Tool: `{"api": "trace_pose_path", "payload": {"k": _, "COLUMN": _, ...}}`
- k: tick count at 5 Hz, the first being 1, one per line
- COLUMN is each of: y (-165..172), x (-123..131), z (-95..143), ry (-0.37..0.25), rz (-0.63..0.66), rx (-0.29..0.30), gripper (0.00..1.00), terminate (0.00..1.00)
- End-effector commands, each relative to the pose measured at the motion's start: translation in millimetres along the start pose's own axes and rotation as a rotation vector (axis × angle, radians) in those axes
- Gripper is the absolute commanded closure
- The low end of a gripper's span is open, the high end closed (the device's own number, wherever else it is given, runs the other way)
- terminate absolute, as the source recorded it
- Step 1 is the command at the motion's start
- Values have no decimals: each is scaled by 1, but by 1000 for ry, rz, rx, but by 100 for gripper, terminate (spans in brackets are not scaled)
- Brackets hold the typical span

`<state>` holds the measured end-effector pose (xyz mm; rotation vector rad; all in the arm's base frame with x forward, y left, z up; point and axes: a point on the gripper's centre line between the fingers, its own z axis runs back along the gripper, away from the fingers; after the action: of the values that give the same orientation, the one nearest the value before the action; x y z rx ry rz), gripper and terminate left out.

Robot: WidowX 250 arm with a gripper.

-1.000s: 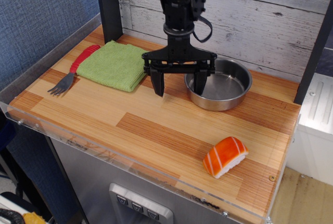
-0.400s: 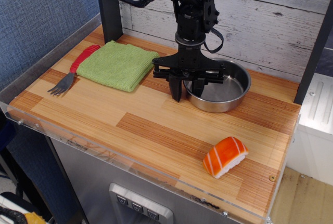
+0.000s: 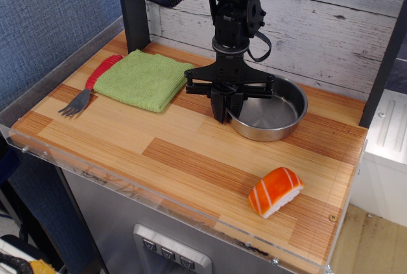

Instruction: Put silver pan on green cloth and toward lower table edge.

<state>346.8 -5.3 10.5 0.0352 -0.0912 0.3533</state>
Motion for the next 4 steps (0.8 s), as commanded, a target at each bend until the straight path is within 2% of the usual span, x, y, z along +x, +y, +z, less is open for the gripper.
{"api": "trace_pose_path", "payload": {"k": 1, "y": -13, "x": 6, "z": 19, "ry": -58, "rz": -189, "rx": -20, "gripper": 100, "terminate": 0}}
{"api": "trace_pose_path", "payload": {"k": 2, "y": -16, "x": 3, "z": 36, "ry": -88, "rz": -281, "rx": -41, "gripper": 100, "terminate": 0}}
{"api": "trace_pose_path", "payload": {"k": 3, "y": -8, "x": 1, "z": 55, "ry": -119, "rz": -320, "rx": -59, "gripper": 100, "terminate": 0}}
{"api": "trace_pose_path", "payload": {"k": 4, "y": 10, "x": 4, "z": 88, "ry": -147, "rz": -357, "rx": -64, "gripper": 100, "terminate": 0}}
